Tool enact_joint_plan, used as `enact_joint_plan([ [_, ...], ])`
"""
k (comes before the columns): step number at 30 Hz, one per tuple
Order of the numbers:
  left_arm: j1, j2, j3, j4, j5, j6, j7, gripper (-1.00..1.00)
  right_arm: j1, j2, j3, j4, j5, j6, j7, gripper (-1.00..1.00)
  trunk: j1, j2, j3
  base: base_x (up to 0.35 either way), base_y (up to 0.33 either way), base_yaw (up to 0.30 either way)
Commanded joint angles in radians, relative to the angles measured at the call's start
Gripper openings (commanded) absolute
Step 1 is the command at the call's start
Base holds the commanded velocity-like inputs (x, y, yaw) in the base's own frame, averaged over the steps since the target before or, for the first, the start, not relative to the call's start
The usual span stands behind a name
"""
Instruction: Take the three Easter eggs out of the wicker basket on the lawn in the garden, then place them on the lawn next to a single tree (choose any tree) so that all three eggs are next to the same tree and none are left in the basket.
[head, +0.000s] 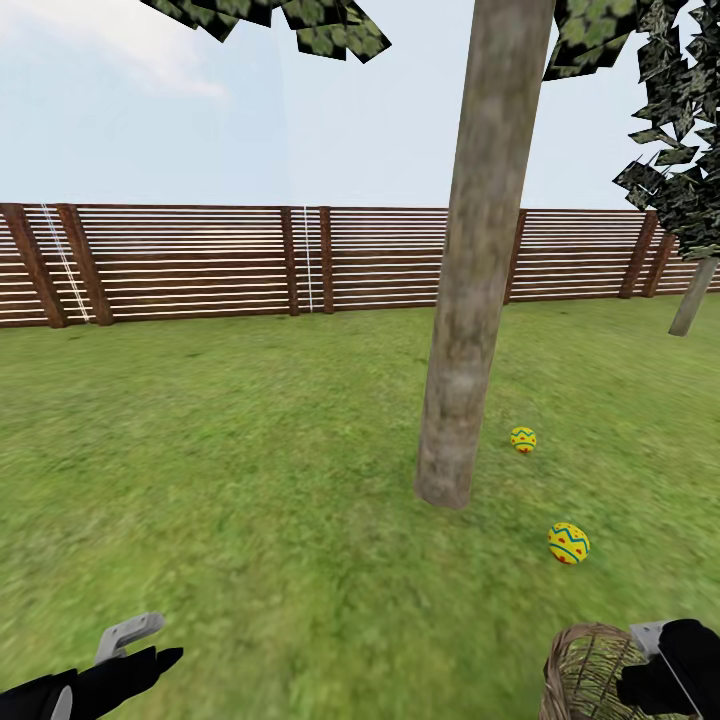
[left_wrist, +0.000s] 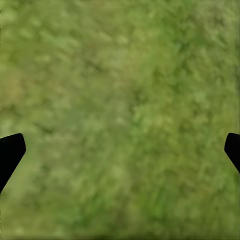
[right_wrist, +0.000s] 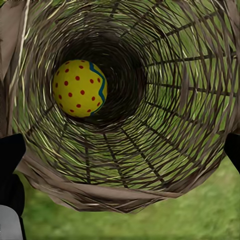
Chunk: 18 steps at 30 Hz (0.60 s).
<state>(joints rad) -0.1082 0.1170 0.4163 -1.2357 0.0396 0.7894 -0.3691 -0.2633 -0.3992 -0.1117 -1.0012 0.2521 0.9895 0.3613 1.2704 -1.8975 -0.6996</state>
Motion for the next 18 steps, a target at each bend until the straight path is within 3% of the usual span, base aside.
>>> enact_joint_plan([
  [1,-0.001,0.0,0.002,-0.001,0.004,0.007,-0.002,1.0,-0.001,0.0,-0.001,-0.001,0.01,0.003,0.01,1.0,0.0,0.0,-0.001,0.0,0.0,0.0],
  [11,-0.001,0.002,0.002,-0.001,0.002,0.007,-0.001,1.0,-0.001,0.007,0.004,0.0,0.013,0.003,0.01,1.0,0.0,0.0,-0.001,0.0,0.0,0.0],
  [18,-0.001,0.003,0.001,0.001,0.001,0.007,-0.001,1.0,-0.001,0.006,0.002,0.0,0.011,0.003,0.01,1.0,0.027,-0.049,-0.023,0.0,0.0,0.0],
])
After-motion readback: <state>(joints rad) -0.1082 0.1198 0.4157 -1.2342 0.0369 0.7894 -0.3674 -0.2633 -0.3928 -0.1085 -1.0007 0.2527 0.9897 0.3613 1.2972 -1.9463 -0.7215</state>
